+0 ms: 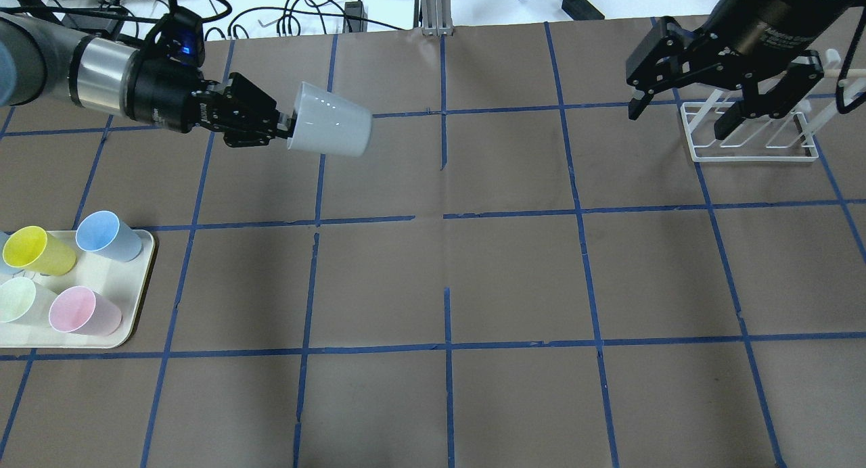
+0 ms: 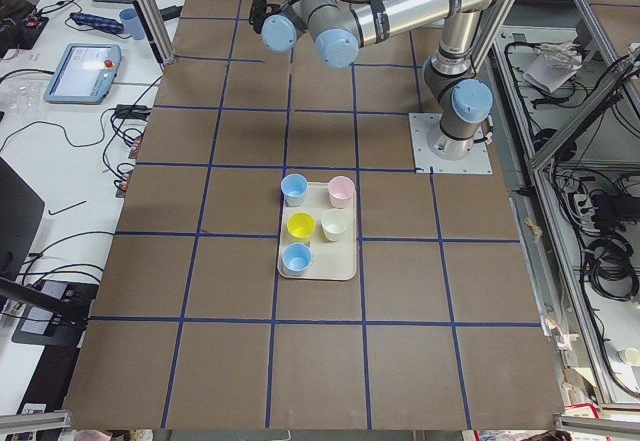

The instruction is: Transfer IKEA cup to right arm and place on rack

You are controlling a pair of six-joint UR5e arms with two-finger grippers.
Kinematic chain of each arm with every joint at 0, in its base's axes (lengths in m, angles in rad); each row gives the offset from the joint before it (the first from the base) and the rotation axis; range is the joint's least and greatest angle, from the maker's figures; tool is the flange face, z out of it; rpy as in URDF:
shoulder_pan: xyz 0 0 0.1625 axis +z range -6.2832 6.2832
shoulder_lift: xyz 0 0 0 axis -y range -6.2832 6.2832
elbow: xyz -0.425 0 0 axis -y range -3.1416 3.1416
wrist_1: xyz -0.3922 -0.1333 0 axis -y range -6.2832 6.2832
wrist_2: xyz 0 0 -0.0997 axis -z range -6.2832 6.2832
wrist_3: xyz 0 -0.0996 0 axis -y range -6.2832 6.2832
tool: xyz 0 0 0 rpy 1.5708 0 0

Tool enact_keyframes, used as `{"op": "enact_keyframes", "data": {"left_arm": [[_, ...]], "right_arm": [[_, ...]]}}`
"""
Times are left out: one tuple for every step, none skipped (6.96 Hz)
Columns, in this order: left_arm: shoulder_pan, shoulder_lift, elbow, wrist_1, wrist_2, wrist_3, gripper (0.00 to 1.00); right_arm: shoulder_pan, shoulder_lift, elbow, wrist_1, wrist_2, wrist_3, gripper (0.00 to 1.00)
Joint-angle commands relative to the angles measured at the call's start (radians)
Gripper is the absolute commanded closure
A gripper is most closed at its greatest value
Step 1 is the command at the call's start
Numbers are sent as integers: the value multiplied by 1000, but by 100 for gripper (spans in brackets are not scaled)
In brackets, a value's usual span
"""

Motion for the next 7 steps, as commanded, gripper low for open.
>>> {"op": "enact_keyframes", "data": {"left_arm": [[-84,61,-85,-1,-186,-90,100],[-133,84,-105,6,-269,-92,100],[-182,80,-108,29,-316,-93,100],[-225,75,-126,40,-471,-92,100],[-268,74,-161,101,-565,-90,100],[-305,63,-209,196,-621,-90,100],[-337,45,-274,324,-700,-92,100]], "right_arm": [[-101,1,-13,108,142,-4,0],[-155,-1,-13,170,224,-15,0],[-211,1,-12,236,294,-53,0],[-264,-1,-12,325,369,-64,0],[-294,-1,-12,413,449,-62,0],[-298,-1,-12,454,508,-59,0],[-298,-2,-12,531,601,-50,0]]}}
